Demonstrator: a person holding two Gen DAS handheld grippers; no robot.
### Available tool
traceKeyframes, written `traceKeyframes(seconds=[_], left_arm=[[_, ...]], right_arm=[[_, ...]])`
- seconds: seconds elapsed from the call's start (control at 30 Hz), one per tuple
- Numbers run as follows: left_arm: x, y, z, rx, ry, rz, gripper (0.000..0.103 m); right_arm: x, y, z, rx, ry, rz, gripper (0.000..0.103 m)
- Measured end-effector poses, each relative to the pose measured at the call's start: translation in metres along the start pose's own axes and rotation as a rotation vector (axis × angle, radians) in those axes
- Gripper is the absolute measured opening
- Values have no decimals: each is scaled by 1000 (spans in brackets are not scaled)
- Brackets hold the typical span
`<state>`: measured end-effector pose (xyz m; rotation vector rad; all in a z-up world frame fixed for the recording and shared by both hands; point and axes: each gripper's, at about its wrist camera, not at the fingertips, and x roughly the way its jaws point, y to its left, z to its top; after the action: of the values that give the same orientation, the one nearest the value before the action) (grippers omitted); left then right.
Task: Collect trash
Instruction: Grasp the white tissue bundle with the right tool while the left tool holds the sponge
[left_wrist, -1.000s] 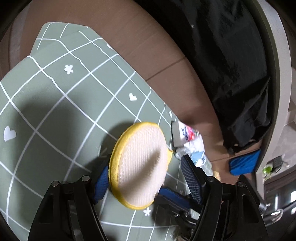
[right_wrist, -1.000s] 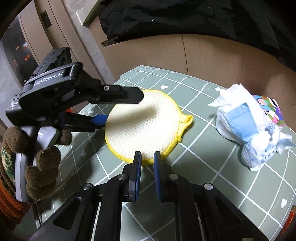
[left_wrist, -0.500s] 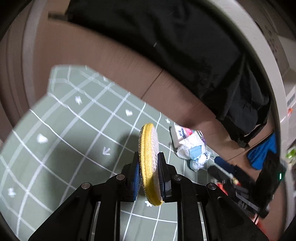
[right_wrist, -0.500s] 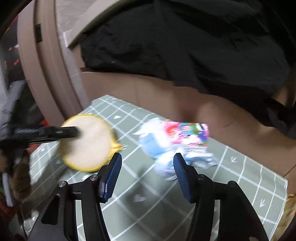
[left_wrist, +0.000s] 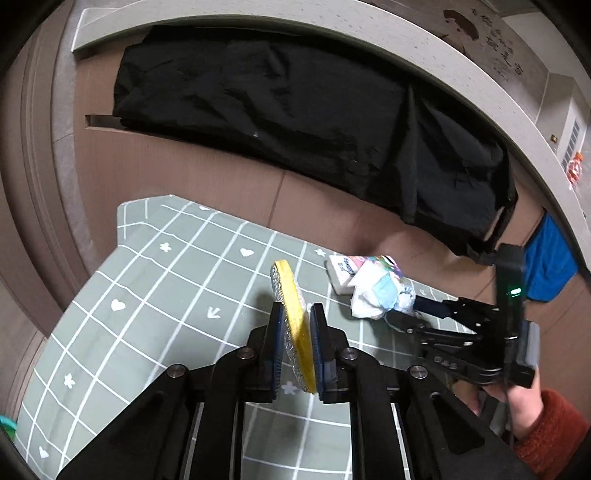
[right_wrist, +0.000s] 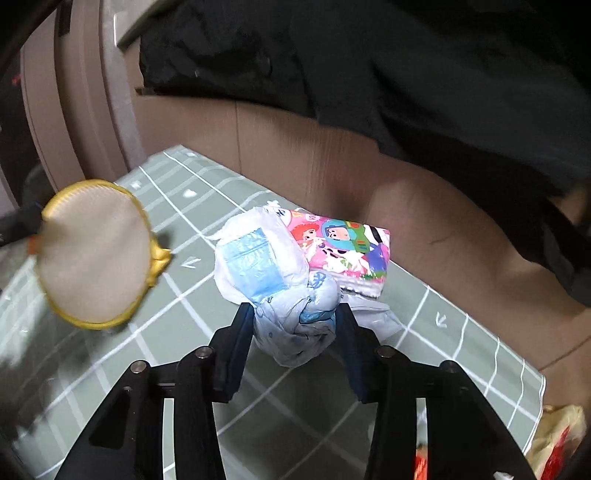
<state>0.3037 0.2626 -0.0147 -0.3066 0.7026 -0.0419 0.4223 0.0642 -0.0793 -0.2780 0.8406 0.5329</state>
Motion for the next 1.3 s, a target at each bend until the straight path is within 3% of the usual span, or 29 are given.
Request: traceKeyframes(seconds=[0.2,0.4,0.5,0.7,0.83,0.97,1.13,1.3], left_arm=[[9,-14,-10,-22,26,-10,14],[18,-23,-12,-30,43,0,16],[24,-24,-11,-38,57,51,17],[39,-25,-12,-55,111,57,21],[44,-25,-10,-55,99,96,15],[40,-36,-9,-54,96,72,14],[0,-88,-9,12,-23,27,14],[-50,-167,-4,131,-173,-48,14]], right_arm=[[-68,-9,-11,58,-89,69,41],[-114,-20,-36,72,-137,59,41],[-118,-28,-48,87,-136,45,41],[-118,-48,-71,156,-120,67,41],[-119,-51,-77,169,-126,67,41],[-128,-61,-81,187,-147,64,41],[-156,-84,-85,221,-217,49,41],[-202,-107,-84,236,-311,24,41]])
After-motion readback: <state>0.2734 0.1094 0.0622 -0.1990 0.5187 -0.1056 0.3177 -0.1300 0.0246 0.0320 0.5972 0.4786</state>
